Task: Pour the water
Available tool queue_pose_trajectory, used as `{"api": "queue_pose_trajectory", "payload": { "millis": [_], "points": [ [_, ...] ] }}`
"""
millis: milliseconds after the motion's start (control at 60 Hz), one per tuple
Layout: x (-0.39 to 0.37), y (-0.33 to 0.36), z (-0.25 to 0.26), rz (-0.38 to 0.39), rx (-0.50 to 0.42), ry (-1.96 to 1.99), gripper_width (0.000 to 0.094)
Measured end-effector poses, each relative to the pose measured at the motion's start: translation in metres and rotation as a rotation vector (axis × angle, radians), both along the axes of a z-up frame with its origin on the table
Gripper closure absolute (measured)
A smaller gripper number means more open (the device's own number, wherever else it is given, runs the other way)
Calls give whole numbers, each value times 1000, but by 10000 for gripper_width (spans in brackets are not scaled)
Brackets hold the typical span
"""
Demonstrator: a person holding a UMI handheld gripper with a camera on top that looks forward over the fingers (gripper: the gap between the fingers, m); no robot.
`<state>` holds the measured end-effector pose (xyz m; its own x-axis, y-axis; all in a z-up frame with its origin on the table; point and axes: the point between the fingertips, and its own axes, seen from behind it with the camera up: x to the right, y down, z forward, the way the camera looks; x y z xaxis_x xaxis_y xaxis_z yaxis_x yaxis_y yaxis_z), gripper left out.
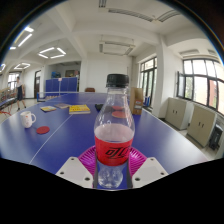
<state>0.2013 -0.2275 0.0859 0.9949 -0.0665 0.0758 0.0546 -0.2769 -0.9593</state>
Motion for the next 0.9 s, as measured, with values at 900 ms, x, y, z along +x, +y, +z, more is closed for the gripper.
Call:
{"api": "queue_pose_trajectory", "payload": {
  "millis": [900],
  "points": [
    [-255, 180, 331, -149, 303, -1512, 611]
  ]
}}
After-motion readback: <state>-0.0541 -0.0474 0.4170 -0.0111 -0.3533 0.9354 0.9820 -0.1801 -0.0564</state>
